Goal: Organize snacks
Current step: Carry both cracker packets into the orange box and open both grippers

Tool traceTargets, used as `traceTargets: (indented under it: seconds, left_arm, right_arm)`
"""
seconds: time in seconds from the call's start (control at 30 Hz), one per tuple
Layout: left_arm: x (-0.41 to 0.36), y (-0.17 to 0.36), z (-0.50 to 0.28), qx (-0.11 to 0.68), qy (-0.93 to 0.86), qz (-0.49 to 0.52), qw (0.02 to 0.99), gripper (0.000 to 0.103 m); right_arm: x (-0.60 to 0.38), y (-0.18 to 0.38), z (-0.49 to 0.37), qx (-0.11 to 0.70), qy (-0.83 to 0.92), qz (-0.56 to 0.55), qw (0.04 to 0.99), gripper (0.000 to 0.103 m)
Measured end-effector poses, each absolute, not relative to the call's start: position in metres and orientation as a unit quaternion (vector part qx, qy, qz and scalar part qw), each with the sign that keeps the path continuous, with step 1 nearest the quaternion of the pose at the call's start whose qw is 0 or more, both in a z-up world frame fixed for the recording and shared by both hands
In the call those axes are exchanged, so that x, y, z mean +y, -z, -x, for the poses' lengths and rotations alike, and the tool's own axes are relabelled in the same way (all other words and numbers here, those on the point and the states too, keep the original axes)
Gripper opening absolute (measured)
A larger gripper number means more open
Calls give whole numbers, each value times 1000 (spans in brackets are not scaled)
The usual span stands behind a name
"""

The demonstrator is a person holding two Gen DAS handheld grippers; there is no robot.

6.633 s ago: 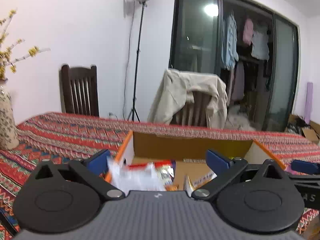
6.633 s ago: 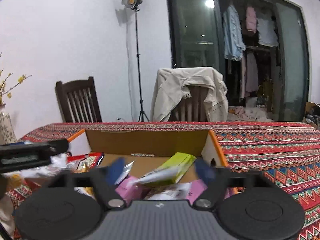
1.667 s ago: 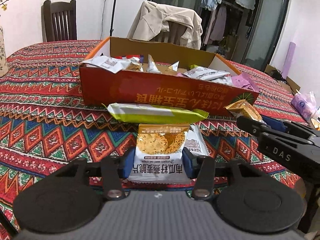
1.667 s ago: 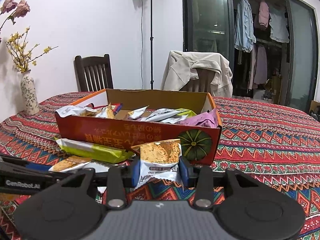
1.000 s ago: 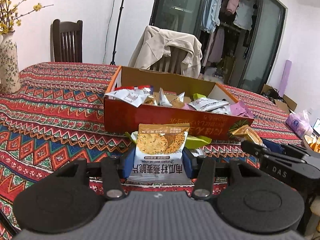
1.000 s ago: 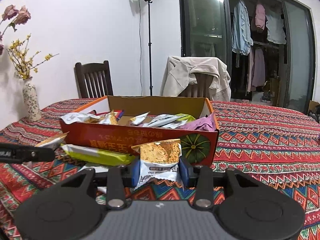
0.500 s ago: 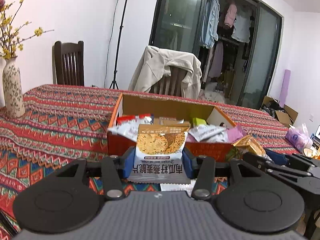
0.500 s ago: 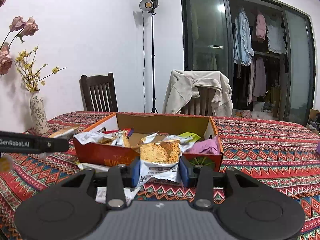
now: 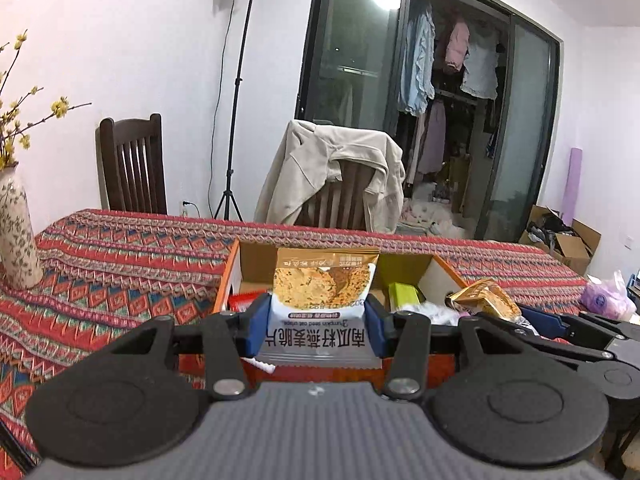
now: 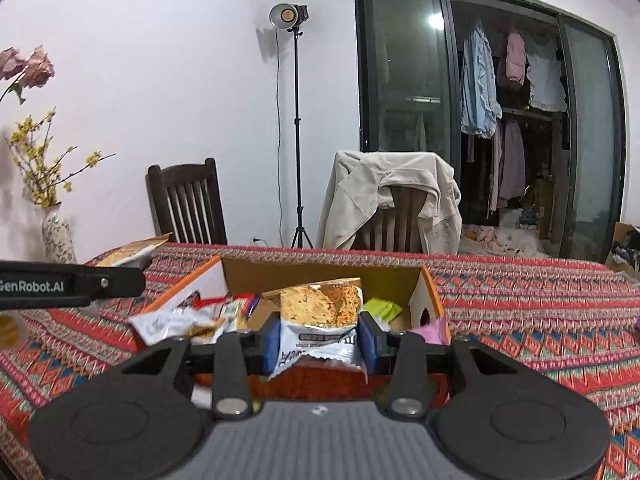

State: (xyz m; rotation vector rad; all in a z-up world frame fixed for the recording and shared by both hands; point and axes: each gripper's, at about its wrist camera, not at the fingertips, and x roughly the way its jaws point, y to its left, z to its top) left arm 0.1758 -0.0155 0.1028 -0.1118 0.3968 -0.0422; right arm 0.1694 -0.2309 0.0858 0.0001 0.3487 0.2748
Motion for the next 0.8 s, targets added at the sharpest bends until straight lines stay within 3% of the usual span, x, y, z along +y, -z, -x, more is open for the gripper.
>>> traceTargets:
  seconds: [0.37,0.8]
  left_arm:
    - [-18,-100,-246,212,-11,72,974,50]
    - [-12,-54,-295,214,-36,61,974,50]
  right_arm:
    - [-218,-89,-235,178,-117,-5,977,39]
    - [-225,-52,-285,195,-105,-27,975,39]
